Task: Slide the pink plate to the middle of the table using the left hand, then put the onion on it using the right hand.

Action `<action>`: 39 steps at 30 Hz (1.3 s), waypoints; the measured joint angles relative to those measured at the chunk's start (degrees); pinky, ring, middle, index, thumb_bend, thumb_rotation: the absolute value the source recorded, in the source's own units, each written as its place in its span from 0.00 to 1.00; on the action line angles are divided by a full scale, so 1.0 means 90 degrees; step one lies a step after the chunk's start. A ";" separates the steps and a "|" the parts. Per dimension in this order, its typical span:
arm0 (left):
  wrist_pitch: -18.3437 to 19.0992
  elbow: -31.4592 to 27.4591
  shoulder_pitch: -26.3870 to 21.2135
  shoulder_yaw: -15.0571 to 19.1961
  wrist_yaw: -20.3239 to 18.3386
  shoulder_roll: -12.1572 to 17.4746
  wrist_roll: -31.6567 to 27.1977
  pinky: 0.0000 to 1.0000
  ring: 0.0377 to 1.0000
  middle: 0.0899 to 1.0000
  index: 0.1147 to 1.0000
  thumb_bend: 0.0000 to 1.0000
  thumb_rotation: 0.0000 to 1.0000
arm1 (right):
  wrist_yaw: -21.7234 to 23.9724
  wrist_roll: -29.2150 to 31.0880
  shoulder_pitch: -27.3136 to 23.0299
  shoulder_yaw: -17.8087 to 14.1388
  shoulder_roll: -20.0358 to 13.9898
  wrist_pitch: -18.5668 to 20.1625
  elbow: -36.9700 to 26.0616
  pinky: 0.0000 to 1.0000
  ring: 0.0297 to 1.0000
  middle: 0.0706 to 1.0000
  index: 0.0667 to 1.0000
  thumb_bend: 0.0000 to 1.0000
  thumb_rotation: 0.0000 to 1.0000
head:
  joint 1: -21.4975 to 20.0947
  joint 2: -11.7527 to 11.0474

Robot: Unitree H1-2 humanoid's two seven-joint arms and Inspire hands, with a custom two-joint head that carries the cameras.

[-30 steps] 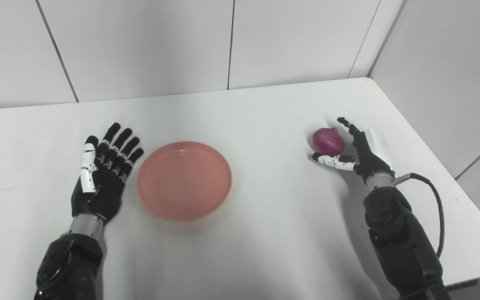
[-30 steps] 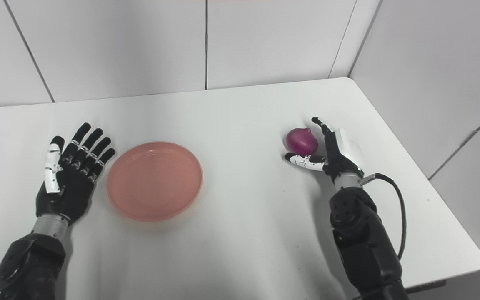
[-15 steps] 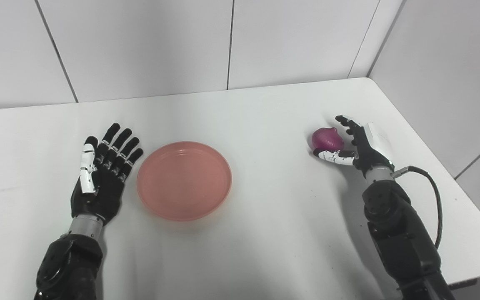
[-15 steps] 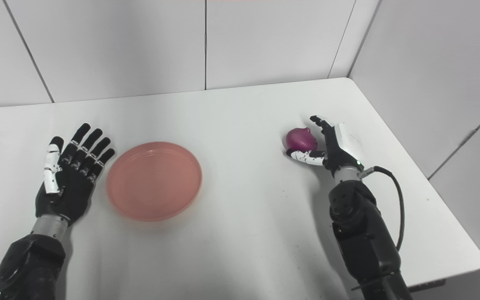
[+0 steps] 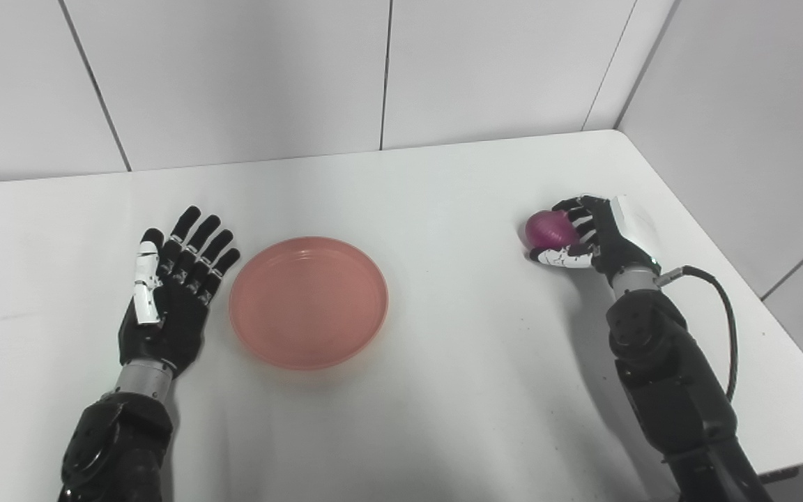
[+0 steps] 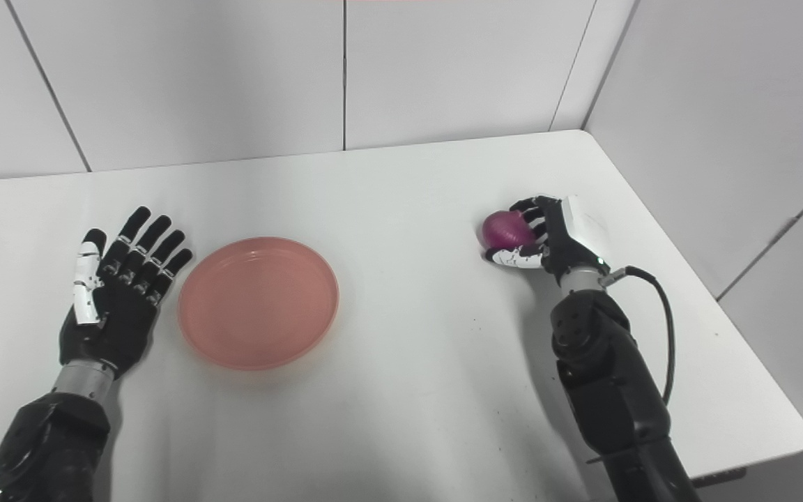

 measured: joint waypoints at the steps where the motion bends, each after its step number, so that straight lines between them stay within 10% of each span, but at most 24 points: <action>1: 0.0000 0.0000 0.0000 0.0000 0.0000 0.0000 0.0000 0.88 0.89 0.89 0.88 0.43 1.00 | -0.0005 0.0000 -0.0018 0.0038 -0.0027 -0.0046 0.0039 0.46 0.53 0.55 0.48 0.56 0.13 | -0.0010 0.0019; 20: 0.0000 -0.0004 0.0004 -0.0005 0.0001 -0.0018 0.0005 0.89 0.89 0.90 0.88 0.43 1.00 | 0.0021 -0.0029 -0.0122 0.0428 -0.0193 -0.0148 0.0058 0.29 0.37 0.42 0.45 0.51 0.14 | 0.0010 0.0029; 39: -0.0009 -0.0005 0.0004 -0.0019 0.0023 -0.0057 0.0015 0.90 0.90 0.90 0.89 0.43 1.00 | 0.0282 -0.0280 0.0047 0.0554 0.0028 -0.0103 -0.1175 0.38 0.46 0.50 0.45 0.51 0.14 | 0.0263 0.0000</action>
